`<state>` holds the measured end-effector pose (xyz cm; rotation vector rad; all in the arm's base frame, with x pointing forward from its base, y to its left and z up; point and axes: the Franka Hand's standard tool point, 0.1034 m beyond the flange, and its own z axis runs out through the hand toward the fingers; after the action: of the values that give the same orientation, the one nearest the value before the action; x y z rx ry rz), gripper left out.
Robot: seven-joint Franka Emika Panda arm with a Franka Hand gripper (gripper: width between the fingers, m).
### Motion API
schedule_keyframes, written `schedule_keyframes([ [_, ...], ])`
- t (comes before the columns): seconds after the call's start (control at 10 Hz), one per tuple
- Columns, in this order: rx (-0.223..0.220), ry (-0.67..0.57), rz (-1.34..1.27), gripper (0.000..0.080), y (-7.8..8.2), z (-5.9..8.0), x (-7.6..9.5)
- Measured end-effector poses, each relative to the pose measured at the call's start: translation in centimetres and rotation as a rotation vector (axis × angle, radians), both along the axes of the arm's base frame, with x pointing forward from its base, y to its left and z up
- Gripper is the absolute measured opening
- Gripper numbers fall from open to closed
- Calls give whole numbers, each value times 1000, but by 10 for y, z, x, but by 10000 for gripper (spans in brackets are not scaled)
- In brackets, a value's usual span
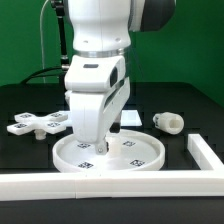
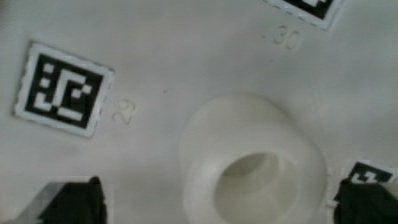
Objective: Assemble round table
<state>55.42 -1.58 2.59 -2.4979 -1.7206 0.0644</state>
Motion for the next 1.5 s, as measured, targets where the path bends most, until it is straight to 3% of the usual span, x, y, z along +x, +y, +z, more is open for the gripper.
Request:
schedule_keyframes([
  [0.3, 2, 17, -2, 650, 0, -9, -5],
  [0.5, 3, 19, -3, 604, 1, -10, -6],
  [0.6, 3, 18, -3, 430, 0, -10, -5],
  [1.4, 3, 18, -4, 409, 1, -10, -5],
  [1.5, 6, 18, -17, 409, 12, -9, 2],
])
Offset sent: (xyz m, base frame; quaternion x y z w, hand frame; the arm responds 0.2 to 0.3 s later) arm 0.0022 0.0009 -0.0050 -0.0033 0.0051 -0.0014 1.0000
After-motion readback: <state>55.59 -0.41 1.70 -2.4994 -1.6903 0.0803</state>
